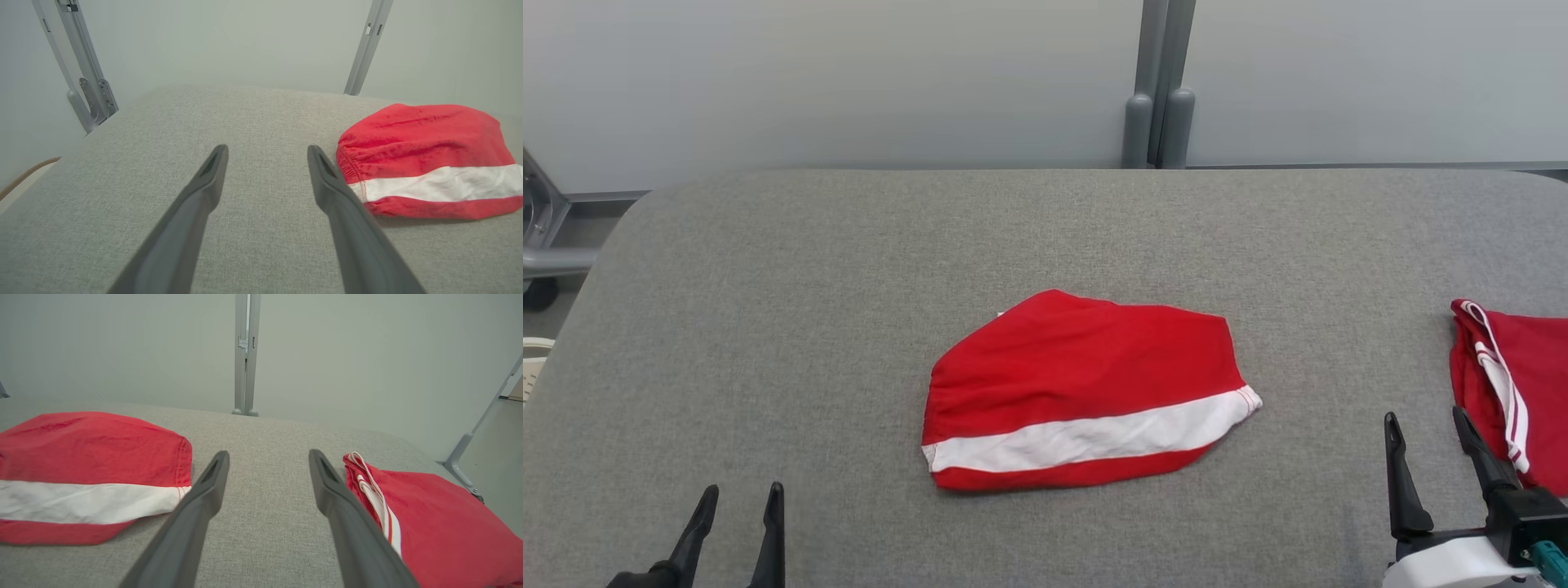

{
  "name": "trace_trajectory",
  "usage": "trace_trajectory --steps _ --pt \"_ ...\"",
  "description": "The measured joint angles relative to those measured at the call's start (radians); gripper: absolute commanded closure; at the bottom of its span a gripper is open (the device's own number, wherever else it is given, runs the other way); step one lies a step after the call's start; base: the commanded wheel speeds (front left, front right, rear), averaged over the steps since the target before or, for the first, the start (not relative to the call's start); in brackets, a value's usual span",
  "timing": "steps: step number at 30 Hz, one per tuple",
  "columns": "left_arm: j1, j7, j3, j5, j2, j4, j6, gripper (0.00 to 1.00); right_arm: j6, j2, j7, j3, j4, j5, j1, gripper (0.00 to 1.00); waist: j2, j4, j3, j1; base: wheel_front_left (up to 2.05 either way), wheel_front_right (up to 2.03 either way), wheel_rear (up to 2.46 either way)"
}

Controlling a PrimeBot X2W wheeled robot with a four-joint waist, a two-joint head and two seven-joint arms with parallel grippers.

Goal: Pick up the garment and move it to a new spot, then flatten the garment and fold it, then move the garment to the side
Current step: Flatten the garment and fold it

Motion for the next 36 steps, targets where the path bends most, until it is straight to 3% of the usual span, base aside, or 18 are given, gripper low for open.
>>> trace_trajectory --steps 5,11,36 --pt "0.011 0.0 0.062 0.05 -0.038 0.02 -0.037 0.0 0.0 0.0 0.0 0.0 0.008 0.001 0.0 0.0 0.0 -0.004 -0.01 0.0 0.0 0.0 0.0" --pt "0.01 0.0 0.086 0.08 -0.065 0.02 -0.049 0.0 0.0 0.0 0.0 -0.002 0.008 0.008 0.0 0.0 0.0 -0.002 -0.011 0.0 0.0 0.0 0.0" --pt "0.005 -0.001 0.022 0.052 -0.047 0.052 -0.051 0.0 0.0 0.0 0.0 0.013 0.004 0.042 -0.021 0.0 0.0 -0.007 0.021 0.0 0.0 0.0 0.0"
